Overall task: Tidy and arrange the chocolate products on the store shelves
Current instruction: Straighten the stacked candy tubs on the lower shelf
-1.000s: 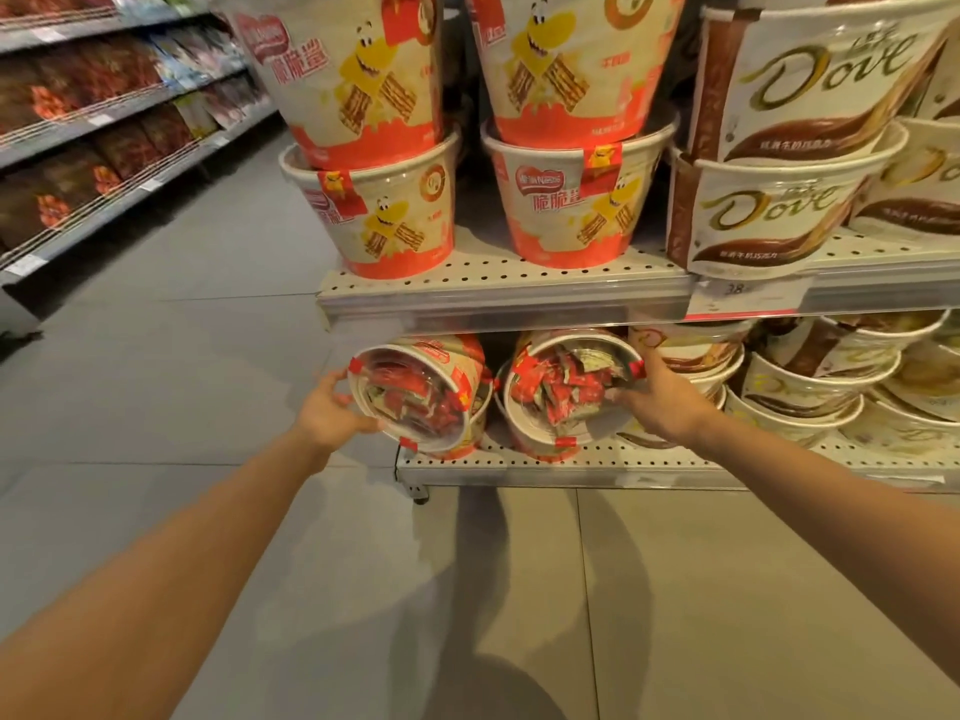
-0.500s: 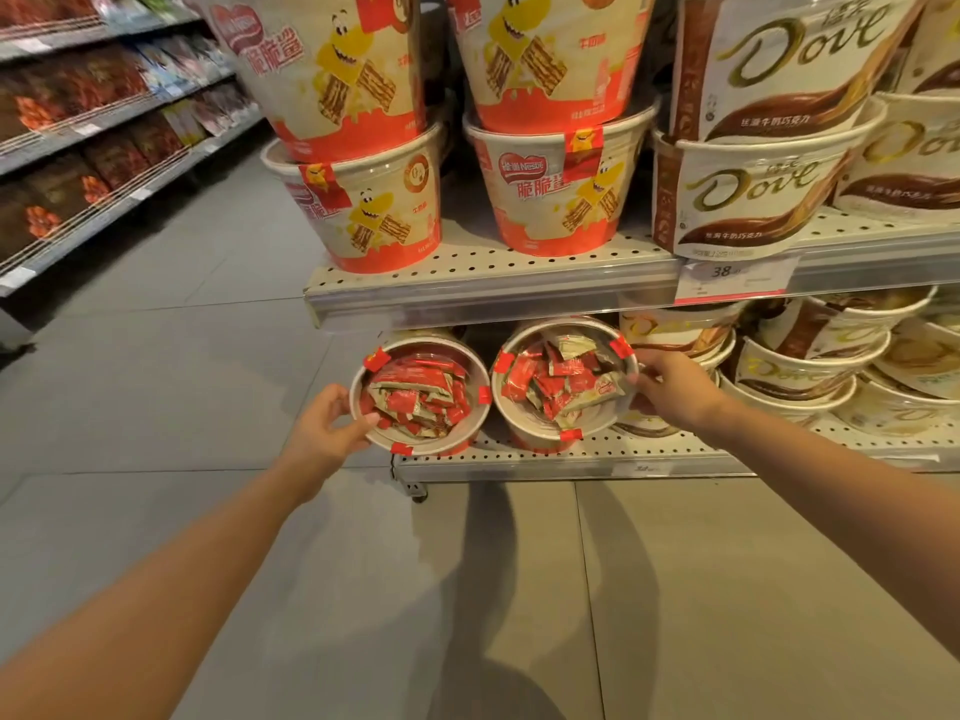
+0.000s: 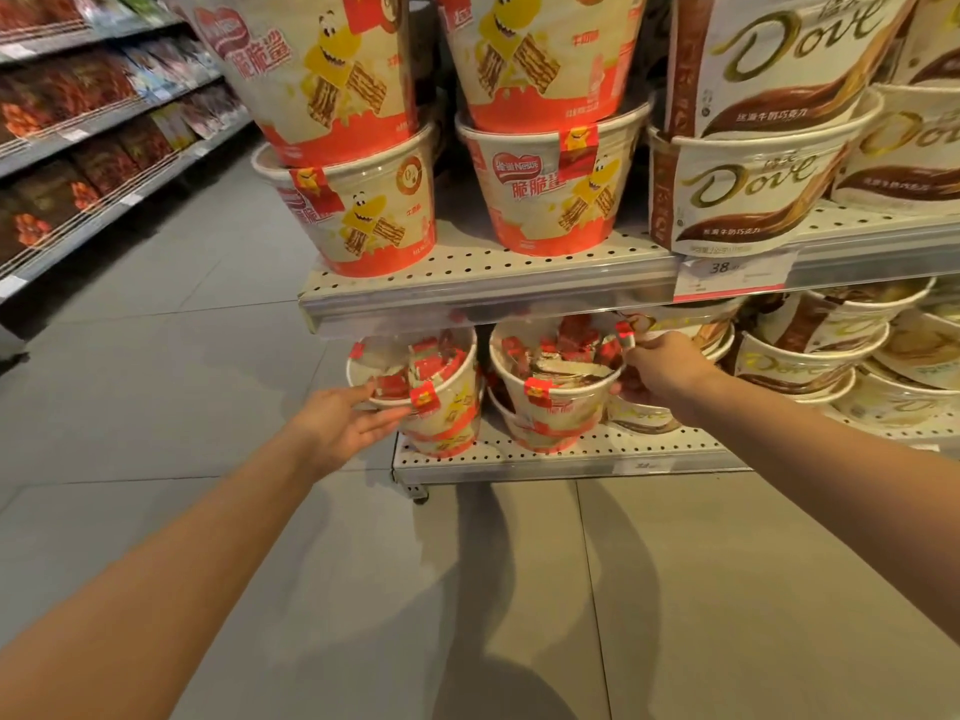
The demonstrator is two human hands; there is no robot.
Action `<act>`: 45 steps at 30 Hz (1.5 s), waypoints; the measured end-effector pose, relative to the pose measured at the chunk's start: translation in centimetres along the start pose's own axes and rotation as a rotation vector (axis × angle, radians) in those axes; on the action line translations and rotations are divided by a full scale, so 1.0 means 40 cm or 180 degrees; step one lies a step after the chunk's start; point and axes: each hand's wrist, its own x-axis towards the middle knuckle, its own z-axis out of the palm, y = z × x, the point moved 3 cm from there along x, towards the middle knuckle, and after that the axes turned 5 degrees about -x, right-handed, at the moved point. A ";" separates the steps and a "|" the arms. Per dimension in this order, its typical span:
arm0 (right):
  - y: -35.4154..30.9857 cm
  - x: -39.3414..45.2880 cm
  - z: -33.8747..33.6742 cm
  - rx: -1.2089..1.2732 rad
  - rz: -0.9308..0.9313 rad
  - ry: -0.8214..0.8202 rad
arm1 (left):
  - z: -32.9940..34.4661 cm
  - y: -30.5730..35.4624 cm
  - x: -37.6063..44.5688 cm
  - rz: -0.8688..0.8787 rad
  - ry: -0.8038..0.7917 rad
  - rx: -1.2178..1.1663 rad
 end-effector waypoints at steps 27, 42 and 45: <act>-0.058 -0.027 0.060 -0.4208 -0.3231 0.0110 | 0.074 0.016 0.012 0.2999 -0.0164 0.5032; -0.088 -0.036 0.144 -0.4548 -0.2971 0.0458 | 0.031 0.019 0.020 0.2810 -0.0328 0.4647; -0.086 -0.045 0.152 -0.4647 -0.2949 0.0373 | 0.027 0.024 0.021 0.2792 -0.0337 0.4545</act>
